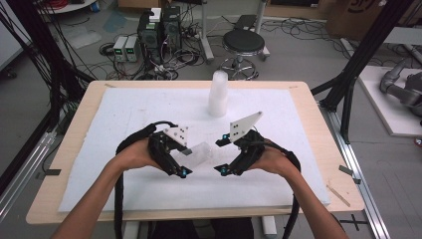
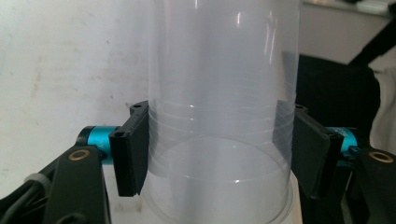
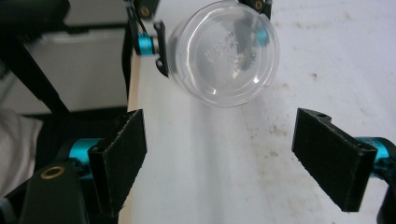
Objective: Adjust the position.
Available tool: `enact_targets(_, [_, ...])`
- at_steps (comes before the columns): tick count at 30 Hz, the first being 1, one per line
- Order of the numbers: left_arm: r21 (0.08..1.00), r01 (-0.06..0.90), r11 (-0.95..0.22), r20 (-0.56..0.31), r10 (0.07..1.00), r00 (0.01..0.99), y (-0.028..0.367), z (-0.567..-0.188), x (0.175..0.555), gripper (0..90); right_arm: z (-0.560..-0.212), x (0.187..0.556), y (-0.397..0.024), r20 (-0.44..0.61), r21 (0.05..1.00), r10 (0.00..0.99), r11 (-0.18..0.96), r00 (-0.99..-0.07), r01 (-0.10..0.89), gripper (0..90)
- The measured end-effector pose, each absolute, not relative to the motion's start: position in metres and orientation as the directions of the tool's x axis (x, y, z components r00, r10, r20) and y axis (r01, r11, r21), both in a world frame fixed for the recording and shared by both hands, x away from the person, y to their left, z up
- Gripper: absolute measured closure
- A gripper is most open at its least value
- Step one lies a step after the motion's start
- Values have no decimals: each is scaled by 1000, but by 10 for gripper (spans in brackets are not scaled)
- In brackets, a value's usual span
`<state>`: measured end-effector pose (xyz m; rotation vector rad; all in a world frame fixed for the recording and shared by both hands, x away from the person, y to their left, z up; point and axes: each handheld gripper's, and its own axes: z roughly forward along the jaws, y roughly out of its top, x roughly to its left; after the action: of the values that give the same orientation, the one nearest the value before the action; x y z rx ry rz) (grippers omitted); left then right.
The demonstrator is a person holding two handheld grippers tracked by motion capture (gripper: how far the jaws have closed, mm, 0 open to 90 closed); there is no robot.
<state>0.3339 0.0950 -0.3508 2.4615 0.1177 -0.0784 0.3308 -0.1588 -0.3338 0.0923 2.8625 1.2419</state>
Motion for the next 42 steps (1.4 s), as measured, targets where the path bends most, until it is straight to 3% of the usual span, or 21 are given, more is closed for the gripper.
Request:
enact_targets(10, [448, 53, -892, -58, 30, 998, 80, -340, 337, 315, -326, 329, -146, -31, 625, 24, 781, -999, 0, 177])
enact_targets(36, [355, 18, -935, -59, -3, 998, 54, -344, 337, 321, -327, 329, -129, -23, 548, -8, 836, -1000, -19, 185])
enact_targets(38, [356, 17, -934, -59, -4, 998, 53, -344, 337, 321, -326, 329, -128, -27, 549, -16, 835, -1000, -28, 237])
enact_targets(42, [355, 9, -935, -59, -13, 998, 51, -344, 337, 323, -325, 329, -128, -29, 556, -12, 831, -1000, -26, 242])
